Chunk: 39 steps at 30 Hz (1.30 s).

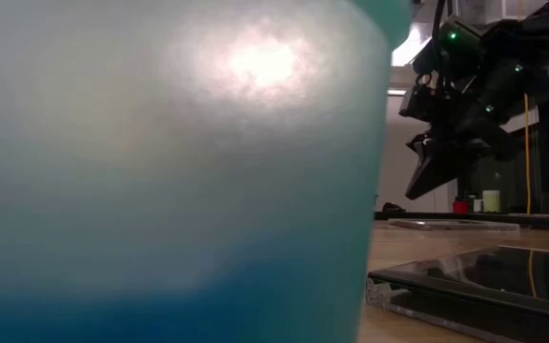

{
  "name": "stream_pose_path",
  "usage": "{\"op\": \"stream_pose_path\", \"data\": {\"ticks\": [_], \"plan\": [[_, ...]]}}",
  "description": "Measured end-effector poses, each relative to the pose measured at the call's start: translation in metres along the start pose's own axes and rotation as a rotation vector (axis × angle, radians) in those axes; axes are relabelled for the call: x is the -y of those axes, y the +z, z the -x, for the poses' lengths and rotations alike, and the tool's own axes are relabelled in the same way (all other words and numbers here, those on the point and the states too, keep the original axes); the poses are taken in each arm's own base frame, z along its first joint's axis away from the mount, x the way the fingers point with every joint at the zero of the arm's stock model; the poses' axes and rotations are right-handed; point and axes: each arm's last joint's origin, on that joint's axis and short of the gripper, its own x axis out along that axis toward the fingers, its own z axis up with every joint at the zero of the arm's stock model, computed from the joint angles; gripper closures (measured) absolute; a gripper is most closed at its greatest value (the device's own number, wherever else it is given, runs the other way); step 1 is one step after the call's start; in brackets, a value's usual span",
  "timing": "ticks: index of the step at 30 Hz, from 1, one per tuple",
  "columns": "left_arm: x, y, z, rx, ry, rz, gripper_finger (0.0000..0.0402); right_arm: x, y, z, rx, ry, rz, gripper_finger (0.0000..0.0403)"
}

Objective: Pick & place jewel cases by type
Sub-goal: Put the blue cd case into the green bin

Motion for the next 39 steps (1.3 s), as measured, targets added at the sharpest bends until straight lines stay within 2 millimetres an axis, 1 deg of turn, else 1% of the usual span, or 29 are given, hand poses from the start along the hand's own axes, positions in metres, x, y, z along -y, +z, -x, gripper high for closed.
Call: {"op": "stream_pose_path", "data": {"ticks": [5, 8, 14, 19, 27, 33, 39], "plan": [[-0.0006, 0.0043, 0.0037, -0.019, 0.029, -0.104, 0.0393, 0.0012, 0.0016, 0.0, 0.016, -0.005, -0.01, 0.0397], [0.0011, 0.005, 0.0041, -0.036, 0.034, -0.132, 0.0393, 0.0034, 0.0022, 0.0, 0.024, -0.012, -0.019, 0.0397], [-0.0006, 0.0055, 0.0043, -0.03, 0.046, -0.01, 0.0393, 0.0074, 0.0026, -0.0001, 0.031, -0.025, -0.05, 0.0397], [-0.001, 0.0051, 0.0038, -0.026, 0.052, 0.241, 0.0393, 0.0075, 0.0026, -0.0001, 0.03, -0.025, -0.054, 0.0397], [-0.0034, 0.0054, 0.003, 0.007, 0.063, 0.756, 0.0392, 0.0074, 0.0026, -0.0001, 0.031, -0.021, -0.026, 0.0397], [-0.0048, 0.0081, 0.0046, 0.099, -0.044, 1.131, 0.0392, 0.0057, 0.0027, -0.0001, 0.036, 0.032, 0.022, 0.0397], [-0.0048, 0.009, 0.0049, 0.112, -0.099, 1.472, 0.0392, 0.0051, 0.0028, -0.0001, 0.041, 0.054, 0.074, 0.0397]]}}
